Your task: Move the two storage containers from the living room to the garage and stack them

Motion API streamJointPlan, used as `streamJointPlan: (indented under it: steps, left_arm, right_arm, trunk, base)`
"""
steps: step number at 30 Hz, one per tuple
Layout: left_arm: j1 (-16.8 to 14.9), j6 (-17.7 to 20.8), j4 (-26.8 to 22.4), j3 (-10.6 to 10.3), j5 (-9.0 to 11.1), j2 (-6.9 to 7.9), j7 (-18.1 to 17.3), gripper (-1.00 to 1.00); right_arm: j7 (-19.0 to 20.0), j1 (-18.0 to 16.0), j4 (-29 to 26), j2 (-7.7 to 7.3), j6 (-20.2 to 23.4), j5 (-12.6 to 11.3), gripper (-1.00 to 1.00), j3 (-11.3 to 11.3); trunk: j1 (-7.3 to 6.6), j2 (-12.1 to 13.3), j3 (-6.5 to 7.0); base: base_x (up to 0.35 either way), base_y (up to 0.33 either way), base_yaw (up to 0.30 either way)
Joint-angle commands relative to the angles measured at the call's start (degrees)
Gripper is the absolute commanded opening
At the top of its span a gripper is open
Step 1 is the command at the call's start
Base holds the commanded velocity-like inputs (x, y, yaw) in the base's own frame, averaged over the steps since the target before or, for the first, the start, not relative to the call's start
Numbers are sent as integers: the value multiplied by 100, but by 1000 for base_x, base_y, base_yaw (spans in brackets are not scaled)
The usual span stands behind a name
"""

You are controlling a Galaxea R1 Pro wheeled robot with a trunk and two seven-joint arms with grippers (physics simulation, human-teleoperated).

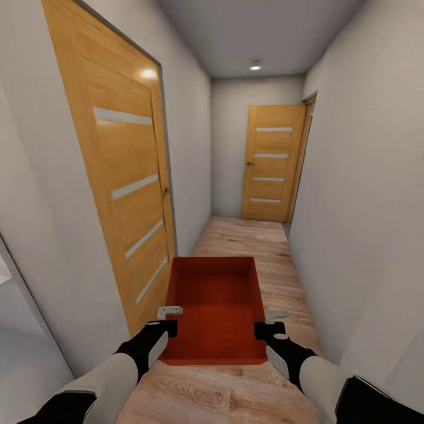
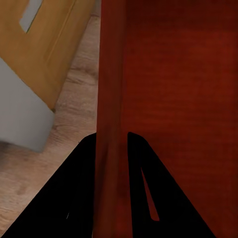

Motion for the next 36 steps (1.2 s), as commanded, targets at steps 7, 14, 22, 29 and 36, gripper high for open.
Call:
streamJointPlan:
  steps: [7, 14, 22, 29, 36]
  left_arm:
    - [-2, 49, -16, 1, -104, 230, 47, -100]
    - [-2, 49, -17, 3, -104, 228, 47, -100]
    - [-2, 49, -11, 3, -104, 230, 47, -100]
    - [-2, 49, -18, 3, -104, 231, 47, -100]
    - [-2, 49, -13, 3, -104, 231, 47, -100]
  right_arm:
    - [-40, -8, 180, -60, -35, -49, -100, -49]
    - [-40, -7, 180, -60, -35, -49, -100, -49]
    - [-40, -8, 180, -60, -35, -49, -100, -49]
    - [-40, -9, 180, -60, -35, -49, -100, -49]
    - [-40, -7, 180, -60, -35, -49, -100, -49]
  trunk:
    - [6, -10, -10]
    - [6, -10, -10]
    - [6, -10, -10]
    - [6, -10, -10]
    - [6, -10, -10]
  base:
    - [323, 0, -22]
    - [323, 0, -1]
    - [323, 0, 0]
    - [323, 0, -131]
    - [323, 0, -254]
